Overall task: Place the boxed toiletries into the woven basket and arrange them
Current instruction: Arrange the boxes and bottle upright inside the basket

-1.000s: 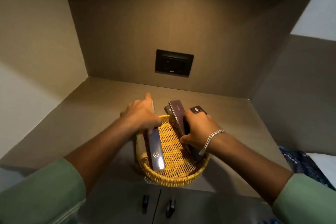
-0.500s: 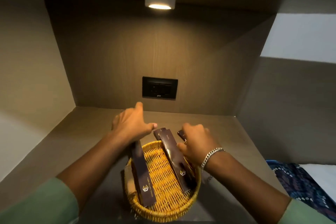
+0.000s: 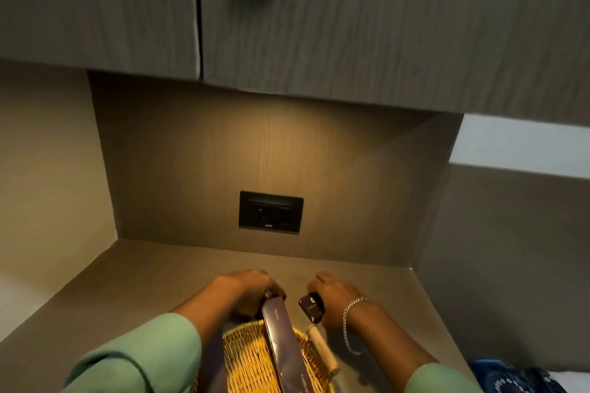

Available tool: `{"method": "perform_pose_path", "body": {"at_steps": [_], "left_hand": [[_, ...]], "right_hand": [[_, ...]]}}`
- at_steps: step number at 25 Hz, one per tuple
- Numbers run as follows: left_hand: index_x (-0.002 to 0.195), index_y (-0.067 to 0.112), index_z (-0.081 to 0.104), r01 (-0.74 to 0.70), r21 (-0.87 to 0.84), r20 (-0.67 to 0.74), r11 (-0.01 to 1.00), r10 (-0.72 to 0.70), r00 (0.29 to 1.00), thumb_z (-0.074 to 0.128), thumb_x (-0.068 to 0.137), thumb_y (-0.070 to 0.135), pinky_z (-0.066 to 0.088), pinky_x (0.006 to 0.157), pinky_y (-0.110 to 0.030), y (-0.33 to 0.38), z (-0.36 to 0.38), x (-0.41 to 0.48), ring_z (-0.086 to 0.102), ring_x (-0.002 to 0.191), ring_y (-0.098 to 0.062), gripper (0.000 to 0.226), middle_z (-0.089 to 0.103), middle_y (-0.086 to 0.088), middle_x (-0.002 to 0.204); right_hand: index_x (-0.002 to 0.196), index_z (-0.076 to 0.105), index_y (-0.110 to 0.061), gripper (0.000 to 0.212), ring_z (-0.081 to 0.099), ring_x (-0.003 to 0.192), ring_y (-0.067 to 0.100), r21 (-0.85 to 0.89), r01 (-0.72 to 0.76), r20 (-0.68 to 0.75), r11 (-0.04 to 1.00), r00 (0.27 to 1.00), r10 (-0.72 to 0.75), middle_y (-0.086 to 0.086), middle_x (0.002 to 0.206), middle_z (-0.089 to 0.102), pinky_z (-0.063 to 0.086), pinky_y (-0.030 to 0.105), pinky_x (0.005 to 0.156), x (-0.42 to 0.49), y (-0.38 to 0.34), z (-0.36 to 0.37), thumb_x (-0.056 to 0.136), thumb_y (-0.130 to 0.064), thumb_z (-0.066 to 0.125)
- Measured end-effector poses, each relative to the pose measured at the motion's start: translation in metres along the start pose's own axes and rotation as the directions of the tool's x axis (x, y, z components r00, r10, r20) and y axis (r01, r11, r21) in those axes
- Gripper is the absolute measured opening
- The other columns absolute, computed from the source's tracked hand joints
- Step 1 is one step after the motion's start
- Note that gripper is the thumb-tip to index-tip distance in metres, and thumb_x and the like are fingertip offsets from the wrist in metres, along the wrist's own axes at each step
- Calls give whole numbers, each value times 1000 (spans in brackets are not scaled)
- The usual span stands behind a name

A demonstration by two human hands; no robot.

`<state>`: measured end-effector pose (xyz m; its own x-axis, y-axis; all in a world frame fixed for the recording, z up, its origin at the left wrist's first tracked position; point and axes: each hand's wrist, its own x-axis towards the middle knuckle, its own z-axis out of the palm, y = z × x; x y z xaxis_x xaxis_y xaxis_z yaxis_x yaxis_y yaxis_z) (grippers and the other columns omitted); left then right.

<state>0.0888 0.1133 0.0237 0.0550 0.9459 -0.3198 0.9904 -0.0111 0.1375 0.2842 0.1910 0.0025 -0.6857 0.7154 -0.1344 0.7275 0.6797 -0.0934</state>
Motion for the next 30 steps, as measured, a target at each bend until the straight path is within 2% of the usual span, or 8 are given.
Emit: {"method": "perform_pose_path", "body": {"at_steps": [3, 8, 12, 15, 17, 21, 26, 30], "left_hand": [[125, 26, 55, 28, -2, 5, 1000, -28, 1000, 66, 86, 21, 51, 90, -45, 0, -2, 2, 54, 108, -29, 41, 53, -9, 127], [104, 12, 60, 50, 51, -190, 997, -40, 981, 75, 74, 24, 51, 78, -38, -13, -13, -19, 58, 95, -30, 36, 56, -13, 113], [91, 13, 65, 113, -15, -350, 994, -111, 930, 75, 70, 34, 53, 74, -38, -17, -27, -58, 58, 92, -28, 32, 62, -10, 100], [88, 19, 67, 125, -137, -400, 983, -170, 901, 79, 64, 44, 47, 64, -34, -9, -32, -93, 59, 80, -19, 37, 65, 0, 85], [81, 23, 64, 172, -134, -419, 976, -213, 882, 78, 62, 53, 41, 68, -36, 7, -30, -113, 57, 77, -16, 38, 63, 5, 77], [80, 23, 59, 190, -110, -367, 976, -218, 904, 75, 63, 58, 38, 86, -46, 44, 0, -139, 50, 89, -18, 42, 60, 5, 82], [81, 22, 53, 167, 87, -253, 982, -140, 957, 75, 69, 45, 27, 101, -61, 64, 35, -151, 48, 103, -25, 35, 57, 1, 91], [95, 20, 59, 147, 235, -207, 961, -99, 973, 79, 64, 50, 12, 105, -70, 69, 34, -142, 46, 115, -28, 48, 64, -3, 106]], "right_hand": [[114, 55, -26, 49, 56, 105, 24, 46, -39, 29, 998, 999, 38, 2, 117, 56, 49, 38, 89, 5, 1, 2, 70, -20, 76], [97, 57, -26, 45, 58, 91, 23, 69, -79, -61, 995, 995, 83, 2, 105, 60, 51, 35, 77, -7, 4, -3, 58, -35, 78], [90, 52, -26, 49, 55, 84, 22, 196, -119, -188, 973, 970, 156, 2, 99, 58, 48, 32, 70, -37, 6, -23, 54, -52, 73], [91, 51, -27, 52, 55, 84, 19, 261, -58, -265, 964, 955, 129, -1, 96, 56, 47, 32, 68, -69, -13, -40, 53, -54, 72], [92, 52, -28, 55, 56, 84, 16, 307, 16, -282, 952, 956, 74, -4, 93, 57, 50, 33, 69, -95, -39, -44, 51, -62, 68], [99, 51, -30, 67, 55, 80, 11, 307, 75, -276, 949, 961, 13, -11, 90, 56, 53, 32, 64, -148, -86, -29, 50, -76, 53], [93, 49, -31, 49, 48, 83, 13, 186, 99, -237, 978, 970, -53, -7, 95, 62, 39, 28, 60, -186, -114, 9, 65, -70, 59], [94, 53, -27, 50, 46, 88, 15, 68, 64, -239, 996, 970, -46, -4, 98, 64, 33, 29, 63, -191, -119, 27, 72, -72, 51]]}}
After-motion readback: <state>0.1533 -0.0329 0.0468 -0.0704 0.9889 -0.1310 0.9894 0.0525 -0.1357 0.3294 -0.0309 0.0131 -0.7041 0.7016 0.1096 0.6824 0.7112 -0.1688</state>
